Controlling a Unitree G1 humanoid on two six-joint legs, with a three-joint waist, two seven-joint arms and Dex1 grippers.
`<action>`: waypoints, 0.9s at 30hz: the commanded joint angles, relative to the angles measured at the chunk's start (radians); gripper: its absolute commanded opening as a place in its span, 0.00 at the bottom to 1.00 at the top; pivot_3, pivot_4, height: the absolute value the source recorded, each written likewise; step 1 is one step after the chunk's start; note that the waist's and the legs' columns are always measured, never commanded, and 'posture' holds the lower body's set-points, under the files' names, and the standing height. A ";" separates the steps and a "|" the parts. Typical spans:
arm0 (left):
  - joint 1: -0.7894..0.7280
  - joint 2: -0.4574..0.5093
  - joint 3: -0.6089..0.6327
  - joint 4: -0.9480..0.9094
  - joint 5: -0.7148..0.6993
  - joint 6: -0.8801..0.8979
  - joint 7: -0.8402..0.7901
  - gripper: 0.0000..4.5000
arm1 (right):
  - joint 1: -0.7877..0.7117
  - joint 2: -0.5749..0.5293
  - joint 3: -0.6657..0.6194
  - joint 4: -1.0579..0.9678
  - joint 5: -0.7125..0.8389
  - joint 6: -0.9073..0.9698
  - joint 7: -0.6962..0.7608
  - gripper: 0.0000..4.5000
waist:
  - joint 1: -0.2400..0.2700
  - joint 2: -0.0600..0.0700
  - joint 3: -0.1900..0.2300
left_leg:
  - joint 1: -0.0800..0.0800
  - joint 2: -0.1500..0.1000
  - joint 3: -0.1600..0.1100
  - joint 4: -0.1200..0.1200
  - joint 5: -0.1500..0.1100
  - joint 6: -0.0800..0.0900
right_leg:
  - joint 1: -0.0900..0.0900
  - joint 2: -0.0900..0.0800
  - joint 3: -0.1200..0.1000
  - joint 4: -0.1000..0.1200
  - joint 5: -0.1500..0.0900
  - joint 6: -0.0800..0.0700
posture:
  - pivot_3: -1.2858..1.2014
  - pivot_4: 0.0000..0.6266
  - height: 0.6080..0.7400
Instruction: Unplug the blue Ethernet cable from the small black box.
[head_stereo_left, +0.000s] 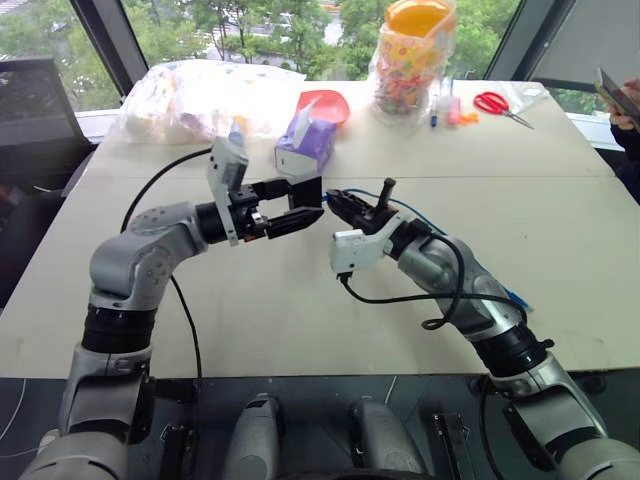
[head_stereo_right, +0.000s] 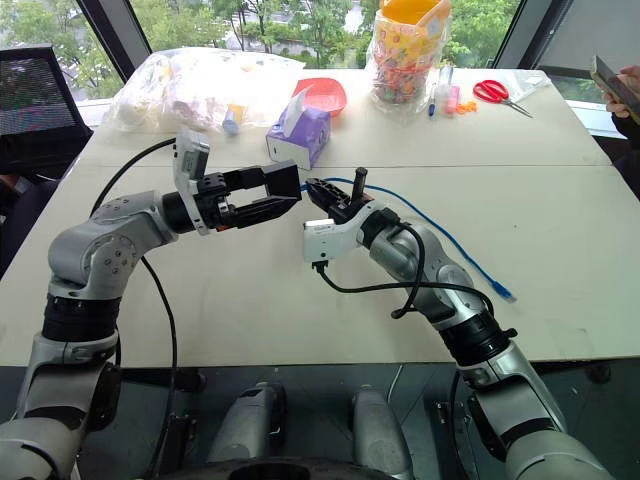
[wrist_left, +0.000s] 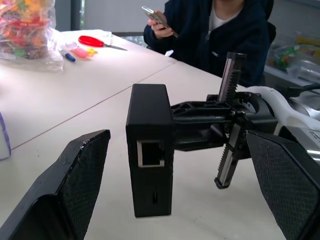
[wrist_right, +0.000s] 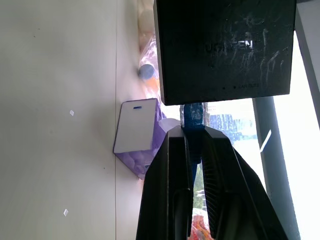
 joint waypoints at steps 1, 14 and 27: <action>-0.008 -0.005 0.002 -0.016 0.011 -0.032 -0.015 0.73 | -0.023 -0.004 -0.024 -0.047 0.028 -0.015 0.005 0.00 | -0.001 0.000 0.000 | 0.000 0.000 0.000 0.000 0.000 0.000 | 0.000 0.000 0.000 0.000 0.000 0.000 | 0.52 0.24 0.96; 0.029 0.014 -0.022 0.021 0.071 -0.052 -0.054 0.11 | -0.054 -0.005 -0.046 -0.060 0.072 -0.014 0.042 0.00 | 0.001 0.000 0.000 | 0.000 0.000 0.000 0.000 0.000 0.000 | 0.000 0.000 0.000 0.000 0.000 0.000 | 0.52 0.24 0.96; -0.060 0.145 -0.054 0.032 0.004 0.077 -0.300 0.11 | -0.168 -0.020 -0.167 -0.247 0.994 0.734 0.784 0.89 | 0.004 0.000 0.001 | 0.000 0.001 -0.001 0.000 0.000 0.000 | 0.001 0.000 -0.002 0.000 0.000 0.000 | 0.52 0.24 0.96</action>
